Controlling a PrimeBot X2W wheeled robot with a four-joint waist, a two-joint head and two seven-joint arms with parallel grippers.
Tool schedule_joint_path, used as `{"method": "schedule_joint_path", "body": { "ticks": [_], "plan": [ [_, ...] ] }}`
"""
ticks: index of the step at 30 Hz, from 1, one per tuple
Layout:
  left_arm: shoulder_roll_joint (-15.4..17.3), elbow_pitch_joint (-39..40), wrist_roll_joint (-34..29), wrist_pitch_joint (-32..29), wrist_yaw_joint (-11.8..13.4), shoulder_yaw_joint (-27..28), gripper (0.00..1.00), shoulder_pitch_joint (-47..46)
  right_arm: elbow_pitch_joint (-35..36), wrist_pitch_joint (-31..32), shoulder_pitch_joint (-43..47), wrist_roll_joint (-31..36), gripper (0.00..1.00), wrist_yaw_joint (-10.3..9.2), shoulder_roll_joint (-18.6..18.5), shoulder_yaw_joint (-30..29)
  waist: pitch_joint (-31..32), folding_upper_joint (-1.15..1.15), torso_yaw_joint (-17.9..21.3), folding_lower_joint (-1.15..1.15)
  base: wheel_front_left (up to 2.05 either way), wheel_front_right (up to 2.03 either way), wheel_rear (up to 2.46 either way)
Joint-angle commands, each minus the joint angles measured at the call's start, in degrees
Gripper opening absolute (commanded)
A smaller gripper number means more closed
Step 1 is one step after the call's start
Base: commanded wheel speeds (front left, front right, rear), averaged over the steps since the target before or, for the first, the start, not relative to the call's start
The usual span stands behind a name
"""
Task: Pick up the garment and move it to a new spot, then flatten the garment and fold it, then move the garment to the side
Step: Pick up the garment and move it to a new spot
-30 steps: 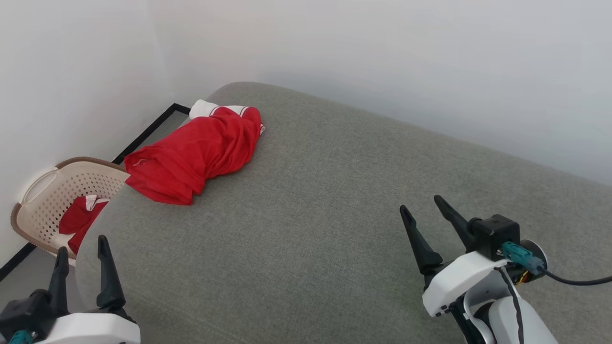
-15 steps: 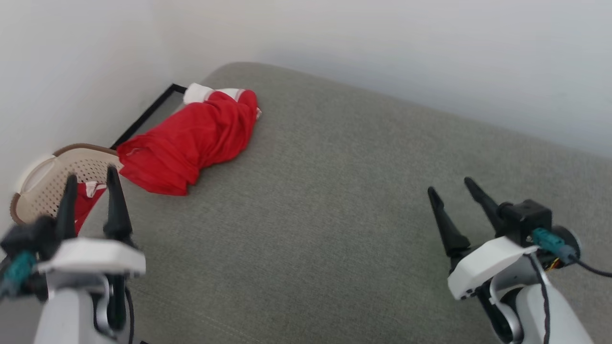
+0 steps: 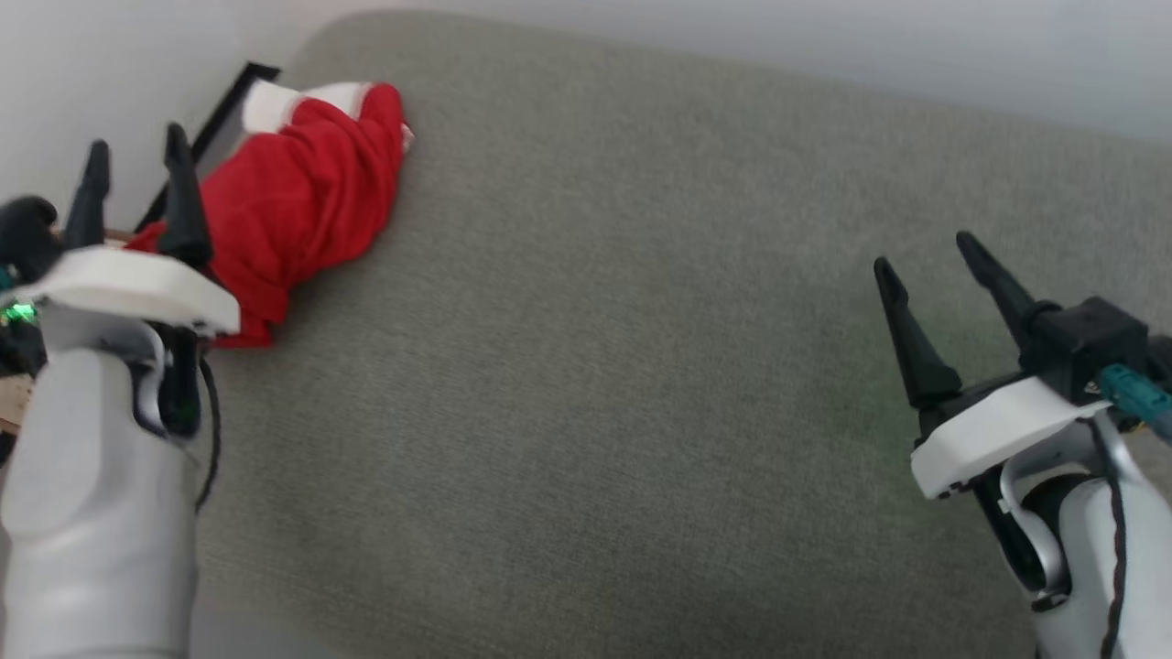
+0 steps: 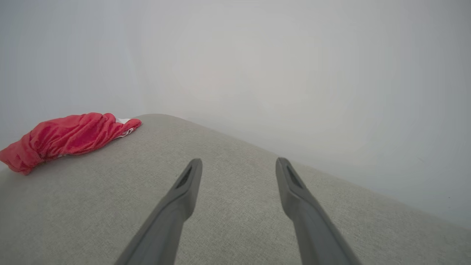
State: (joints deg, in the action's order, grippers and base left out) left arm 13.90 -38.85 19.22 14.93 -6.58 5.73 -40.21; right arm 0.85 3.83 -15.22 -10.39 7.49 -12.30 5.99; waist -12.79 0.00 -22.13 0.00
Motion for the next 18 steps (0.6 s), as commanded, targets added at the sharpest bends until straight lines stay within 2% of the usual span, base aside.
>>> {"method": "schedule_joint_path", "body": {
  "ticks": [1, 10, 18],
  "plan": [
    [0.3, -1.8, 0.2, 0.3, -0.3, 0.0, 1.0, -2.1, 1.2, 0.6, -1.2, 0.7, 1.0, 0.01, -0.3, 0.1, -3.3, 0.0, 1.7, 0.0, 0.0, 0.0, 0.0],
    [2.1, -12.8, -0.7, 0.3, -0.1, 1.0, 1.0, -12.1, 9.0, 4.6, -4.3, 1.2, 1.0, 0.01, -2.5, 1.4, -10.1, 0.0, 3.6, 0.0, 0.0, 0.0, 0.0],
    [3.8, -26.9, -0.8, -1.0, 2.8, 1.4, 1.0, -19.7, 14.3, 8.2, -6.3, 2.0, 1.0, 0.01, -4.4, 1.6, -15.3, 0.0, 4.8, 0.0, 0.0, 0.0, 0.0]
  ]
}}
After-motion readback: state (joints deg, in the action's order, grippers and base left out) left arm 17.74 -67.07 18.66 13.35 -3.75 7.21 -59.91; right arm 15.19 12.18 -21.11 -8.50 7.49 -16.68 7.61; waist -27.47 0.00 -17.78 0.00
